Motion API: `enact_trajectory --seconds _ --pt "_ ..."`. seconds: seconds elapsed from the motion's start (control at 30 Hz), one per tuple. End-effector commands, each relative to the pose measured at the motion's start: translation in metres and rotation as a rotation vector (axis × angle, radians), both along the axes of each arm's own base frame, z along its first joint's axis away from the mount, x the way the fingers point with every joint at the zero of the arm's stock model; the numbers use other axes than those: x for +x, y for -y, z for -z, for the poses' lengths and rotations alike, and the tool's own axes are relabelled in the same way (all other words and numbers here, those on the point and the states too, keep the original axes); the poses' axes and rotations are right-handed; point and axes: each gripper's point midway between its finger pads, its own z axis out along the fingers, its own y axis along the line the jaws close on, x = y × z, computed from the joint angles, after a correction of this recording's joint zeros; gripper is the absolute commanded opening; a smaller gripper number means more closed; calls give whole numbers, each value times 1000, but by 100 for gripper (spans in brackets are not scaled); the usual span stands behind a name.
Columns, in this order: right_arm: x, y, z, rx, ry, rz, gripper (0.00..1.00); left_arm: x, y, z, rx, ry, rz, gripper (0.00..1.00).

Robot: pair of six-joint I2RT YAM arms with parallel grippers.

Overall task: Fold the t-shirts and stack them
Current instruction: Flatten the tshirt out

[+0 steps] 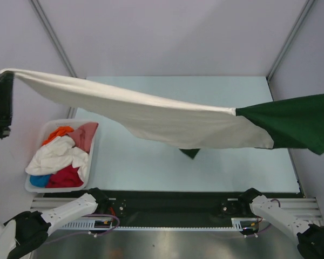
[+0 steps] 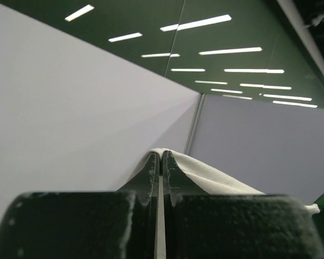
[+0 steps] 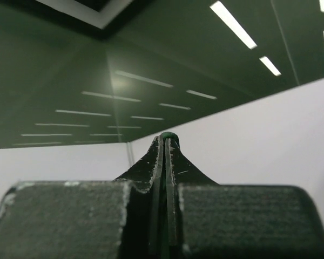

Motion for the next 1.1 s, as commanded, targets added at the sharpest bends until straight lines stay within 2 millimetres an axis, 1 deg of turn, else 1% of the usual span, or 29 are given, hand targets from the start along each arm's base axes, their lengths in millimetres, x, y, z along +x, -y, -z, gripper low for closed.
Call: enact_trajectory --seconds 0.0,0.07,0.13,0.17,0.23,0.3,0.37,0.4,0.47,0.5,0.53,0.57,0.6,0.63,0.67,0.7,0.73,0.77,0.8,0.83,0.87,0.9,0.93,0.97,1.0,1.03,1.07 --pt "-39 0 -14 3 129 -103 0 -29 -11 -23 -70 94 61 0" --pt "-51 2 -18 4 168 -128 0 -38 -18 -28 -93 121 67 0" --pt "-57 2 -20 5 187 -136 0 -42 -22 -31 -109 134 71 0" --pt "-59 3 -21 12 198 -137 0 -41 -21 -32 -113 136 70 0" --pt "-56 2 -22 10 197 -135 0 -37 -20 -33 -121 128 63 0" --pt "-52 0 -23 4 198 -121 0 -22 -13 -31 -118 98 47 0" --pt "-36 -2 -24 2 175 -75 0 -6 -5 -26 -100 70 21 0" --pt "-27 -3 -24 1 161 -54 0 9 3 -22 -79 46 -4 0" --pt "5 -8 -23 10 93 -5 0 36 7 -13 -70 -11 -80 0" --pt "19 -9 -22 -7 70 33 0 59 17 -6 -32 -45 -128 0" --pt "37 -7 -19 12 19 72 0 74 17 1 -29 -83 -181 0" --pt "62 -14 -16 0 -29 107 0 91 23 9 -9 -119 -219 0" --pt "85 -22 -7 -39 -77 142 0 104 26 16 15 -146 -261 0" --pt "103 -27 0 -56 -118 186 0 129 42 28 58 -189 -290 1" --pt "121 -23 7 -25 -173 243 0 143 45 35 73 -218 -331 0" --pt "148 -35 23 -96 -218 343 0 156 50 41 105 -235 -363 0" --pt "163 -37 36 -90 -278 381 0 183 67 56 157 -273 -384 0" --pt "170 -39 38 -67 -272 421 0 197 73 63 181 -292 -403 0" --pt "185 -49 48 -101 -293 470 0 217 74 74 195 -322 -425 1" --pt "206 -63 68 -171 -330 541 0 234 79 85 213 -347 -429 0" --pt "214 -67 72 -176 -328 563 0 271 87 113 267 -407 -436 0" --pt "228 -73 81 -204 -344 596 0 287 90 126 256 -447 -419 0" --pt "247 -82 99 -248 -372 623 0 302 90 142 266 -483 -425 0" --pt "265 -71 108 -227 -388 652 0 322 93 167 283 -522 -437 0" --pt "285 -72 122 -249 -416 661 0 341 93 188 288 -553 -436 1" --pt "306 -75 143 -276 -445 653 0 353 95 205 295 -572 -425 0" --pt "324 -53 158 -229 -489 683 0 369 93 226 291 -592 -429 0"
